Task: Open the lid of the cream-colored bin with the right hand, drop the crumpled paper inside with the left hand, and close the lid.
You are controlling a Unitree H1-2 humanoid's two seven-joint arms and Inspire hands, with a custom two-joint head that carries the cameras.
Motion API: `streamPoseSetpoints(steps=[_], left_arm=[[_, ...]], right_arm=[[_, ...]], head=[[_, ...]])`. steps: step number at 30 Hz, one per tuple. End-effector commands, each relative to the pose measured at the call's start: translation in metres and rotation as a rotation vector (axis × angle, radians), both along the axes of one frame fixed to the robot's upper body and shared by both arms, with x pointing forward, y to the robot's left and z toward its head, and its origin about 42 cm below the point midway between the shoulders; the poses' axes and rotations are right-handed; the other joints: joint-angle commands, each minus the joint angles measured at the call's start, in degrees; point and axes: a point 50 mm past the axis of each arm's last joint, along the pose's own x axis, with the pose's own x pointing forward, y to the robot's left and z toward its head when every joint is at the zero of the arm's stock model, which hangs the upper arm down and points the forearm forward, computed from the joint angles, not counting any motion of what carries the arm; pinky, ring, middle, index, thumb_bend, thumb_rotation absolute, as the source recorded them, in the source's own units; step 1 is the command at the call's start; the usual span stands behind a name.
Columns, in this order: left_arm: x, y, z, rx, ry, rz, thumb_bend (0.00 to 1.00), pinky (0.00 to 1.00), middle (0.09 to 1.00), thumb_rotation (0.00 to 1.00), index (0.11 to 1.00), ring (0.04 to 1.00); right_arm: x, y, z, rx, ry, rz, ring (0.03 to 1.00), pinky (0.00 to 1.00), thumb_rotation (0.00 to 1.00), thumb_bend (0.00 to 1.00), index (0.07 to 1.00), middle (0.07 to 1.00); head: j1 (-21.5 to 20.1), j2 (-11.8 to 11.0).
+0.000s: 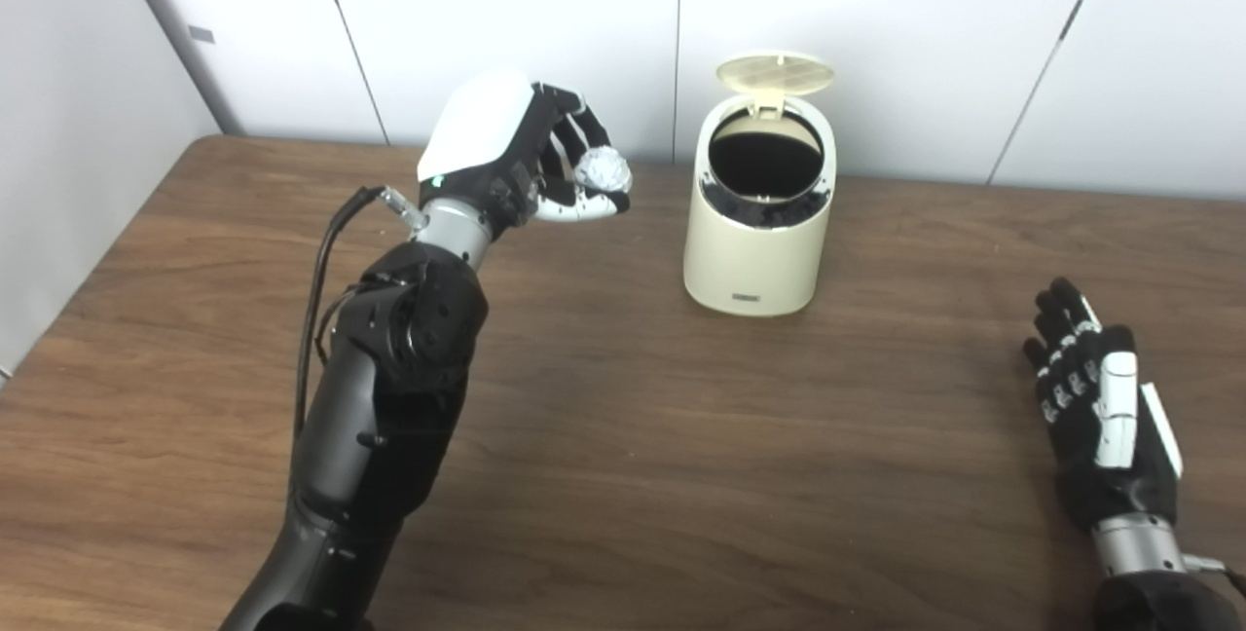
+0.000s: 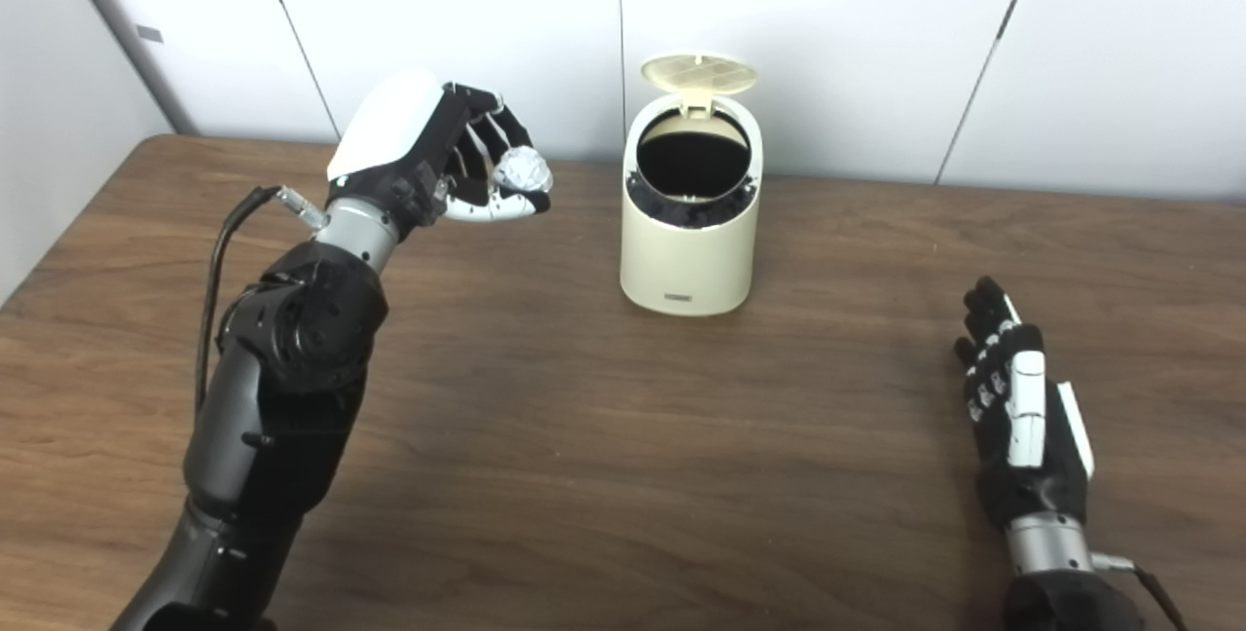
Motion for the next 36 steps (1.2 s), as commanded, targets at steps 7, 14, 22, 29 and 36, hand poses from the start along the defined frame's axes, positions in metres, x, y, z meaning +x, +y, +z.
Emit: streamPoseSetpoints(steps=[7, 14, 22, 29, 36], left_arm=[[0.017, -0.022, 0.027, 0.023, -0.112, -0.037, 0.47, 0.41, 0.449, 0.00, 0.523, 0.380], [0.032, -0.040, 0.030, -0.005, -0.108, -0.084, 0.47, 0.33, 0.502, 0.00, 0.497, 0.409], [0.048, -0.066, 0.040, 0.000, -0.118, -0.121, 0.47, 0.35, 0.473, 0.00, 0.511, 0.376], [0.058, -0.084, 0.038, 0.006, -0.116, -0.138, 0.47, 0.32, 0.460, 0.00, 0.508, 0.392], [0.066, -0.098, 0.039, 0.018, -0.115, -0.145, 0.48, 0.37, 0.483, 0.00, 0.495, 0.408]], right_arm=[[-0.005, 0.016, -0.015, 0.080, 0.016, -0.012, 1.000, 1.00, 1.00, 0.48, 0.939, 0.950], [-0.004, 0.018, -0.014, 0.083, 0.010, -0.008, 1.000, 1.00, 1.00, 0.48, 0.938, 0.954], [-0.003, 0.016, -0.016, 0.085, 0.013, -0.012, 1.000, 1.00, 0.99, 0.50, 0.936, 0.953], [-0.004, 0.016, -0.017, 0.091, 0.013, -0.015, 1.000, 1.00, 0.99, 0.49, 0.936, 0.948], [-0.002, 0.015, -0.018, 0.100, 0.015, -0.025, 0.999, 1.00, 0.97, 0.49, 0.931, 0.946]], head=[[-1.2, -0.4], [-0.9, -0.3], [-1.1, -0.3], [-1.0, -0.3], [-1.0, -0.4]])
